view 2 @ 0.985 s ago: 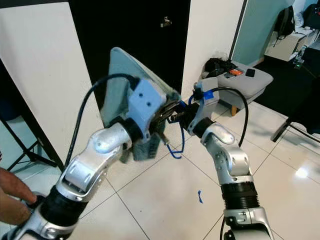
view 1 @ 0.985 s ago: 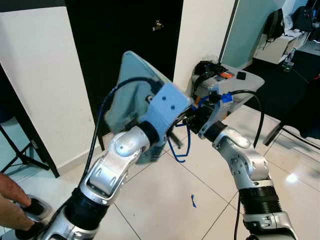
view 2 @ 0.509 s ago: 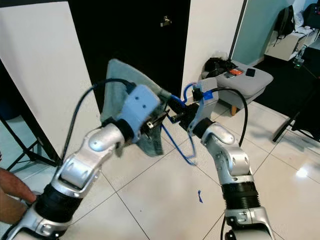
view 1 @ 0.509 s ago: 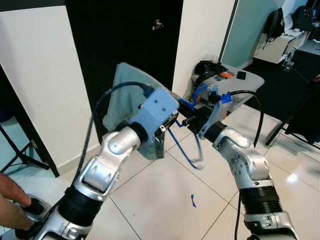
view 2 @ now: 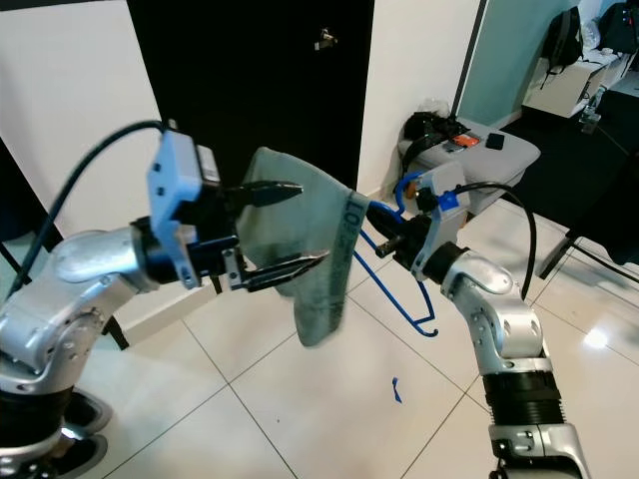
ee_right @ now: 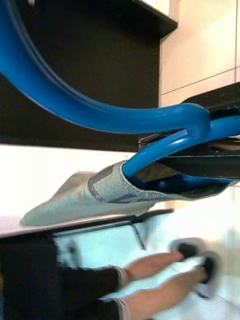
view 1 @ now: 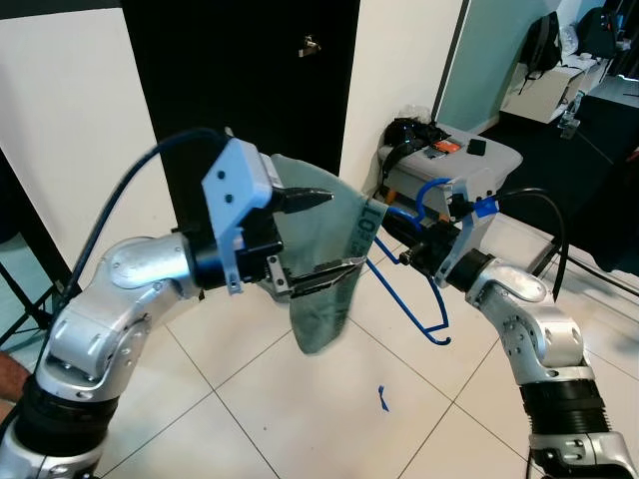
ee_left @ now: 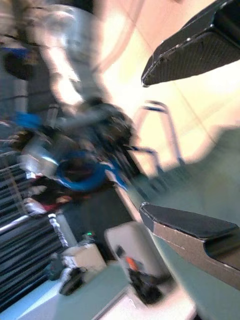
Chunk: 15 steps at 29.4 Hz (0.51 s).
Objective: Hang hanger
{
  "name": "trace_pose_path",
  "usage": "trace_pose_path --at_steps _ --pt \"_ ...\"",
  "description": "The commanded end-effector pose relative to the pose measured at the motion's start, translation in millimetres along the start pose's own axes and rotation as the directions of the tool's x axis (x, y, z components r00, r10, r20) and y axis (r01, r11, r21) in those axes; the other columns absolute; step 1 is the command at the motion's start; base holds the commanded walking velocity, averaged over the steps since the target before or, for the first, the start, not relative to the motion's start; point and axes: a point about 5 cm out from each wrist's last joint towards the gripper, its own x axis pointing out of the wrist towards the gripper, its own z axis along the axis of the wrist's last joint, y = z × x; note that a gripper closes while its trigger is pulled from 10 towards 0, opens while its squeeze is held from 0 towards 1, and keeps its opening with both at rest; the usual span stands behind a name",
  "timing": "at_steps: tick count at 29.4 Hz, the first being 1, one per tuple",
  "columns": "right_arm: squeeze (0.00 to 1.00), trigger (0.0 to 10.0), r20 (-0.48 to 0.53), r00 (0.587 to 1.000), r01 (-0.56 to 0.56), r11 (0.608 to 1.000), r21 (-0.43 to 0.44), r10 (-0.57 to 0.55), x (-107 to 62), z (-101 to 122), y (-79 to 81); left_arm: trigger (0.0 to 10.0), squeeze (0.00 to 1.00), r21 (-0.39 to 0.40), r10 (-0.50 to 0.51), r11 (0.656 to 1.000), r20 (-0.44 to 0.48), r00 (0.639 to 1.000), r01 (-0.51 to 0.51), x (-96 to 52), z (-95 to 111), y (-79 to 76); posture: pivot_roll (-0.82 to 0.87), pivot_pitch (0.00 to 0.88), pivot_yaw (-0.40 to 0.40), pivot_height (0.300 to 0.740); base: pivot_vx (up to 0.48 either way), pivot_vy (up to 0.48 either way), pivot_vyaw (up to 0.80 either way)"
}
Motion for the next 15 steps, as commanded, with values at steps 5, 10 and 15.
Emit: trace_pose_path --at_steps 5,10,15 --pt "0.00 10.0 -0.048 0.990 -0.133 0.988 -0.077 0.130 -11.4 7 2.3 10.0 0.00 0.154 -0.016 0.987 -0.132 0.991 0.036 -18.1 7 23.8 0.04 0.000 -0.052 0.740 0.000 0.000 0.00" --pt "0.00 10.0 -0.094 0.971 -0.227 0.969 -0.102 0.218 -12.3 6 10.5 10.0 0.00 0.173 -0.078 0.979 -0.173 0.982 0.108 -16.2 9 28.7 0.04 0.000 -0.044 0.740 0.000 0.000 0.00" --pt "0.00 10.0 -0.125 0.937 -0.342 0.933 -0.116 0.328 -5.5 2 28.7 10.0 0.00 0.161 -0.231 0.946 -0.269 0.935 0.280 -7.9 4 23.2 0.04 0.000 -0.034 0.740 0.000 0.000 0.00"
